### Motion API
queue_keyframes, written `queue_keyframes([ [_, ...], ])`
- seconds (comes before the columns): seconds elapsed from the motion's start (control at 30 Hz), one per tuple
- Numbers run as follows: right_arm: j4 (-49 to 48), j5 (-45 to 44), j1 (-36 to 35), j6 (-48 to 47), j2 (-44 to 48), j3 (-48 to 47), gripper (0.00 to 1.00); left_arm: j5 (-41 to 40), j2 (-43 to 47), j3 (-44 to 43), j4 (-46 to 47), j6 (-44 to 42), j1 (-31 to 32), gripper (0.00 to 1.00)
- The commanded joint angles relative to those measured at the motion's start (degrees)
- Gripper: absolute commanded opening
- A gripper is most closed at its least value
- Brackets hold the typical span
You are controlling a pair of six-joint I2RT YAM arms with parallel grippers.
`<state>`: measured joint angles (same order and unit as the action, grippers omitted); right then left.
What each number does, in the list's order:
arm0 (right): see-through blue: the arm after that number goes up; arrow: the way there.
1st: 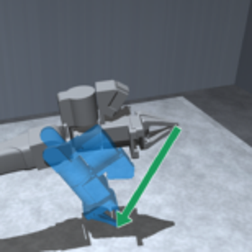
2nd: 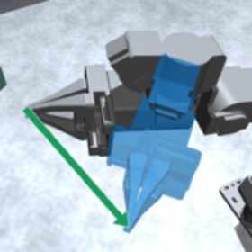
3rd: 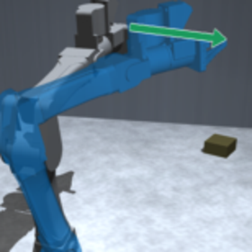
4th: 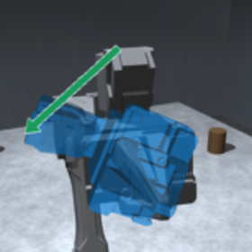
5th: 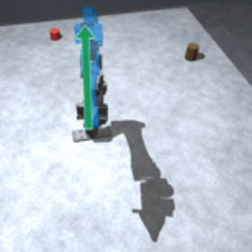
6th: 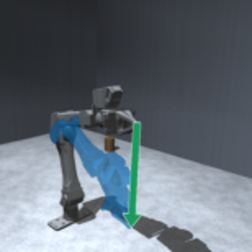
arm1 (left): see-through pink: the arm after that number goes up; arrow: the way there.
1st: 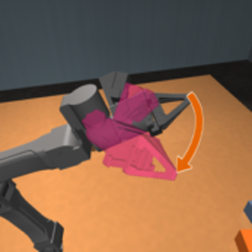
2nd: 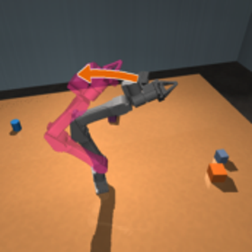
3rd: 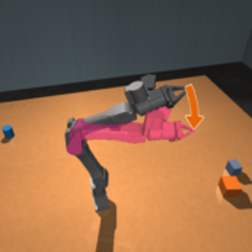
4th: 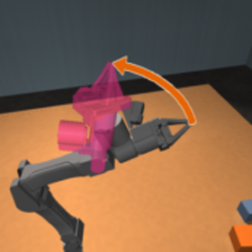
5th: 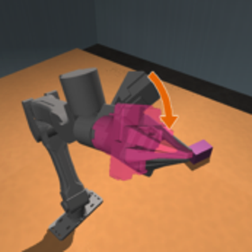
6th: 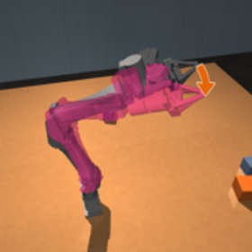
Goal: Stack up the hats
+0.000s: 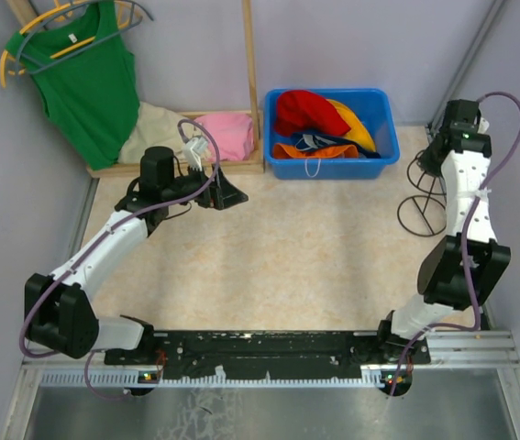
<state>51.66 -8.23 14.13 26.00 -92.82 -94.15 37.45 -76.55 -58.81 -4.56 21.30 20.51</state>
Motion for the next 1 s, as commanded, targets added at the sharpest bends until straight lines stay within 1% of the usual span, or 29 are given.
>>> queue_keyframes([
  [0.0,-0.7,-0.4,-4.9,-0.4,4.3,2.1,0.0,-0.7,1.1,-0.8,-0.3,-1.8,0.1,0.99],
  [0.23,-8.5,3.5,-14.4,2.5,12.7,11.2,0.0,-3.3,2.4,-0.7,-2.8,-4.1,0.1,0.99],
  [0.37,-8.4,5.3,-19.7,4.3,15.4,12.2,0.0,-7.3,3.5,-1.0,-5.5,-5.4,-0.6,0.99],
  [0.47,-9.0,4.5,-27.1,5.6,17.0,13.3,0.0,-11.8,3.9,-1.1,-7.8,-4.5,-2.2,0.99],
  [0.53,-10.3,4.3,-32.7,7.5,17.7,14.1,0.0,-13.2,3.6,-1.3,-9.5,-3.6,-4.6,0.99],
  [0.63,-10.7,2.5,-40.6,10.8,17.3,13.7,0.0,-11.4,2.5,-1.3,-10.9,-1.7,-10.0,0.99],
  [0.73,-10.0,0.1,-47.6,13.6,16.1,12.4,0.0,-10.8,1.3,-1.5,-12.0,-1.4,-13.1,0.99],
  [0.87,-6.3,-4.3,-55.9,15.2,13.3,11.0,0.0,-10.7,-0.3,-2.9,-13.1,-2.1,-14.7,0.99],
  [0.97,-4.2,-6.3,-60.4,16.9,12.5,10.9,0.0,-9.8,-0.9,-3.9,-13.5,-2.0,-14.9,0.99],
])
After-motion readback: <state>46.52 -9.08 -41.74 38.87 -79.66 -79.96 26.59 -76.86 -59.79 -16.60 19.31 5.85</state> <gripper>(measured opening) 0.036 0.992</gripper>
